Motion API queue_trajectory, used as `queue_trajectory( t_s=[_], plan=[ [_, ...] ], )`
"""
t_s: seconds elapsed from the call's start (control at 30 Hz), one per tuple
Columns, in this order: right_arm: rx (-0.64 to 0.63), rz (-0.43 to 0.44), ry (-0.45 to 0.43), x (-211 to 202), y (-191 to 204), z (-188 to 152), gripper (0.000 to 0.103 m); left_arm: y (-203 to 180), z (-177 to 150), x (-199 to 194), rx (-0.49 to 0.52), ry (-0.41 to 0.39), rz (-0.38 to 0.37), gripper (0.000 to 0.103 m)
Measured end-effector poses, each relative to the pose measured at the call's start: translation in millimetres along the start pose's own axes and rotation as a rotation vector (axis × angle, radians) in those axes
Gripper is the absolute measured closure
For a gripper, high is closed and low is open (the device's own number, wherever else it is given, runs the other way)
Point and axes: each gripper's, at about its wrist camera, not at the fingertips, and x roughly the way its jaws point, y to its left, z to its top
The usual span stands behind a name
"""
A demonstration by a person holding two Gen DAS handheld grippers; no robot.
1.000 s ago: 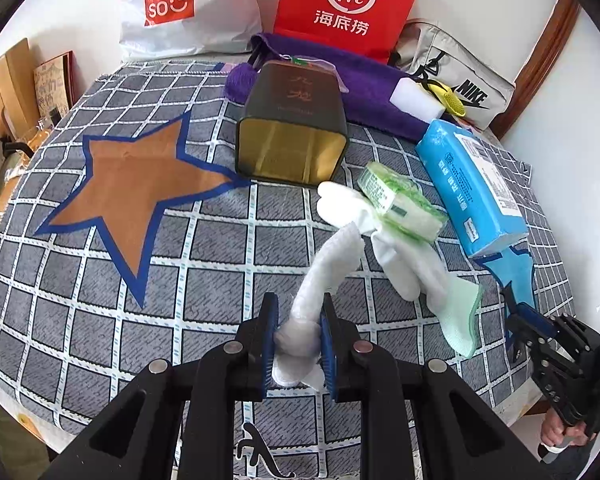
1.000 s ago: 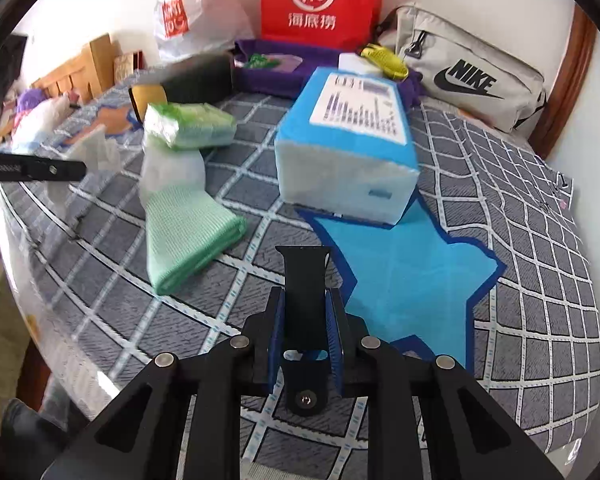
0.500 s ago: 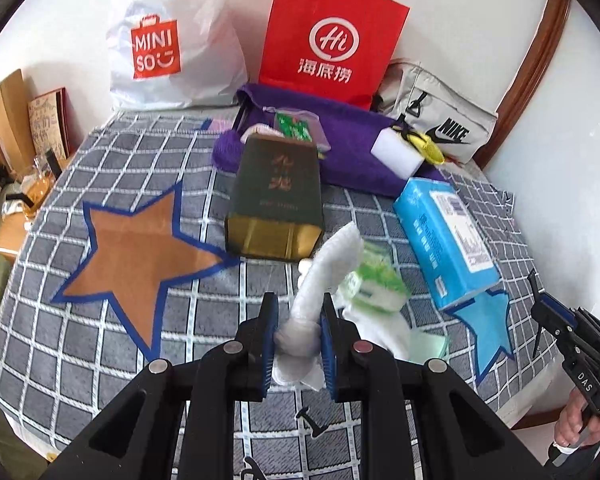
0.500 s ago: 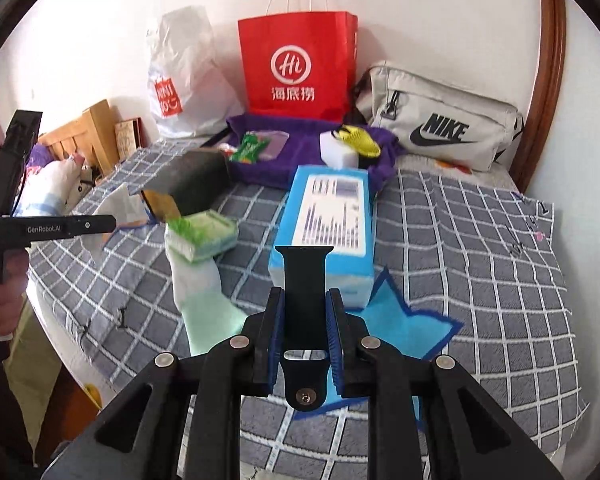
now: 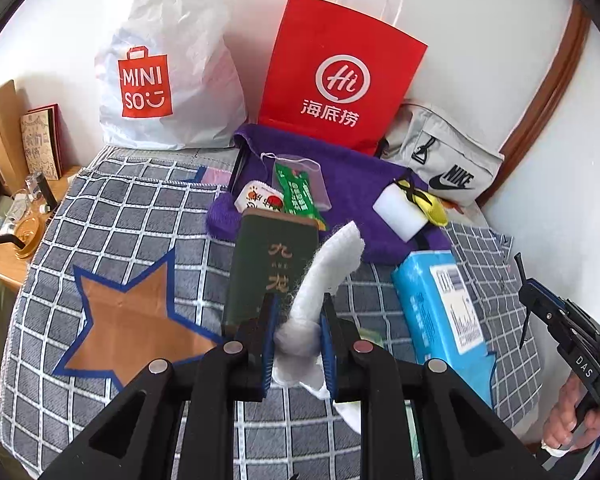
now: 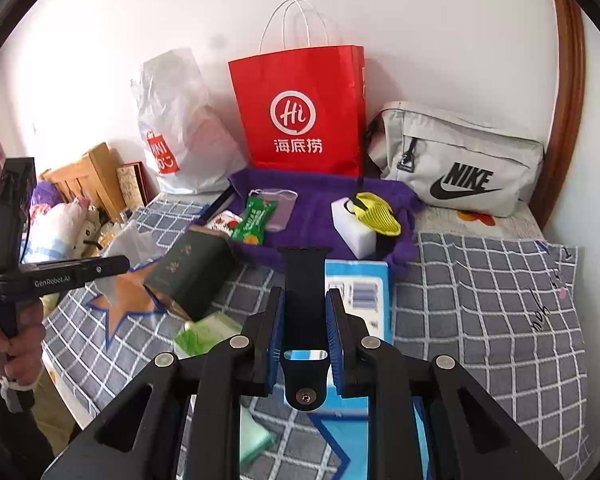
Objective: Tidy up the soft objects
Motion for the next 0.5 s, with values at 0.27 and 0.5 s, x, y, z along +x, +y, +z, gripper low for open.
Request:
queue_trajectory(
  t_s=[0.27,0.5],
  plan=[
    [0.01,-0.002,-0.001,35,-8,36,0.083,3,38,24,-0.024,0.007,0.012,0.084],
    [0.007,-0.002,0.024,74,-14,58,0.083,5,67,48,-0.044,0.016,0.024,0.084]
  ],
)
